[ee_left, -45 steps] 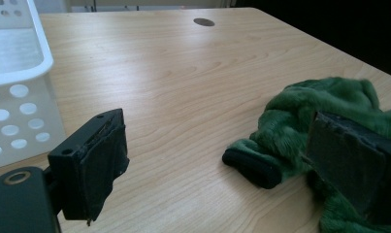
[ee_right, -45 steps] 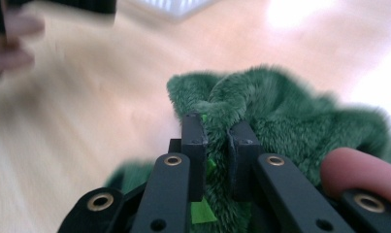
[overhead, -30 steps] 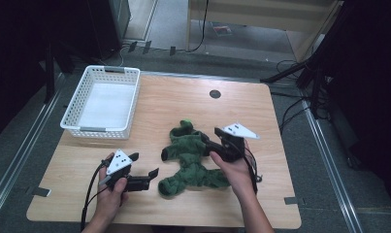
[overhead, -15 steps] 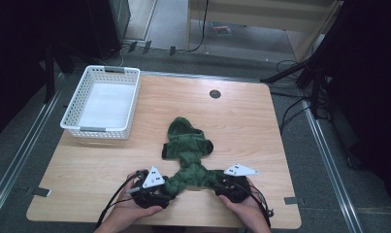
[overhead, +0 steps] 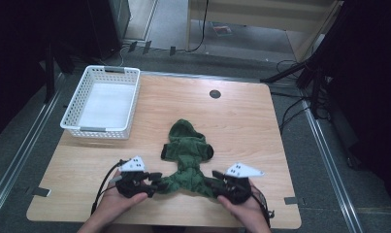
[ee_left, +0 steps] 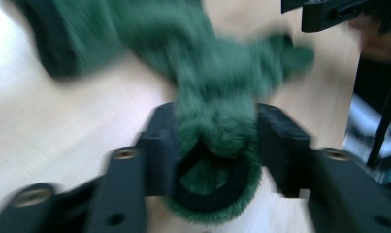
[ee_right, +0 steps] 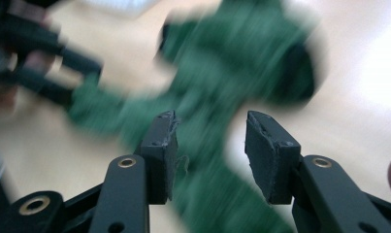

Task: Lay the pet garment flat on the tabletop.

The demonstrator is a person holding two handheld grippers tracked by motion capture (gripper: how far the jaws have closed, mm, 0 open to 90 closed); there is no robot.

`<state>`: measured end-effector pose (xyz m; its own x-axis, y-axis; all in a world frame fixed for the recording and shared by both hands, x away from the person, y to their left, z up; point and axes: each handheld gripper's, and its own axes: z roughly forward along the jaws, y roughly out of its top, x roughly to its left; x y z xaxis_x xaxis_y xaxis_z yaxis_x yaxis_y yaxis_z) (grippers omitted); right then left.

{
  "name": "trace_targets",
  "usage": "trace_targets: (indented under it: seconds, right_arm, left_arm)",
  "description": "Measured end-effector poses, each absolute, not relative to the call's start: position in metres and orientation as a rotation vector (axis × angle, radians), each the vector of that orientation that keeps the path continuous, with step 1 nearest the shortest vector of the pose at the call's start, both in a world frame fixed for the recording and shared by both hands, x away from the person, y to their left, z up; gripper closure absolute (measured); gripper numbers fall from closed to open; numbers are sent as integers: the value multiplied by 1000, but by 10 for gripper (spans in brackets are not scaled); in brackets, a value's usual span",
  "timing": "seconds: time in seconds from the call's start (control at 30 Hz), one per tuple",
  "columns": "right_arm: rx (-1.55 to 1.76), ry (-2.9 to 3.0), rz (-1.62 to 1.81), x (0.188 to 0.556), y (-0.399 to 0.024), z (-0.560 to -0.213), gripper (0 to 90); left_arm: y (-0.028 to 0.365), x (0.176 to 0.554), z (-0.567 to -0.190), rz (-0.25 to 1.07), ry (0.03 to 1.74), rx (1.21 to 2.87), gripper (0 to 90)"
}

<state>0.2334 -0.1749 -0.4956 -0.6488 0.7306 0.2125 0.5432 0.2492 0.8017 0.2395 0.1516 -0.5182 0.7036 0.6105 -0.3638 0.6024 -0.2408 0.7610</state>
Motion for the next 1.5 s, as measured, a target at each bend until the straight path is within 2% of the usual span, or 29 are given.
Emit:
trace_targets:
  seconds: [0.17,0.23,0.27,0.3,0.33,0.37,0.4,0.47,0.53,0.57,0.6,0.67,0.73,0.77,0.8,0.87,0.9,1.03,1.07,1.1,1.13,1.17,1.2,1.33,1.37,1.5]
  right_arm:
    - [1226,2185,1351,301,-157,-467,512]
    - [1236,2201,1304,332,-142,-470,477]
    - [1236,2201,1304,332,-142,-470,477]
    - [1246,2251,1231,358,-128,-480,459]
    - [1246,2251,1231,358,-128,-480,459]
    - [1272,2298,1194,376,-117,-492,436]
    - [1268,2339,1172,382,-112,-498,422]
    - [1251,2370,1090,389,-105,-507,430]
    - [1240,2406,1030,394,-101,-516,498]
    - [1240,2406,1030,394,-101,-516,498]
    - [1243,2397,981,397,-101,-520,654]
    - [1284,2367,975,400,-105,-520,749]
    - [1322,2325,979,403,-112,-519,809]
    - [1336,2306,988,405,-115,-519,835]
    - [1341,2290,991,405,-117,-518,849]
    - [1341,2267,1006,406,-124,-517,862]
    - [1327,2260,1000,406,-126,-516,869]
    - [1311,2282,986,405,-133,-521,853]
    - [1289,2318,983,404,-138,-524,730]
    - [1284,2343,1006,403,-141,-524,677]
    - [1277,2368,1048,402,-144,-522,639]
    - [1277,2368,1048,402,-144,-522,639]
    - [1260,2353,1121,399,-152,-515,603]
    - [1341,2257,1284,403,-164,-502,621]
    - [1479,2157,1354,413,-164,-498,640]
    - [1547,2156,1321,425,-142,-508,610]
  left_arm:
    - [143,290,-508,118,1156,1814,406]
    - [141,300,-507,138,1203,1790,395]
    - [139,311,-507,167,1244,1770,395]
    - [133,329,-507,234,1305,1771,380]
    - [133,329,-507,234,1305,1771,371]
    - [129,346,-511,267,1357,1794,369]
    - [129,346,-511,267,1357,1794,363]
    - [124,366,-521,288,1412,1830,361]
    - [122,371,-525,292,1419,1861,365]
    - [120,376,-529,302,1426,1885,365]
    - [116,384,-535,327,1437,1908,390]
    - [113,390,-538,359,1419,1925,469]
    - [111,393,-538,340,1372,1926,581]
    - [109,393,-538,344,1345,1935,666]
    - [107,393,-538,360,1313,1959,719]
    - [105,392,-536,382,1284,2001,886]
    - [105,392,-536,403,1284,2004,900]
    - [106,394,-538,405,1311,2006,900]
    - [109,394,-537,406,1310,1994,857]
    - [112,394,-535,377,1304,1968,821]
    - [116,394,-532,330,1304,1923,776]
    - [116,394,-532,330,1304,1923,726]
    - [125,396,-526,310,1323,1847,700]
    - [132,401,-519,282,1369,1722,641]
    - [130,403,-518,254,1373,1702,590]
    - [104,409,-523,208,1371,1793,516]
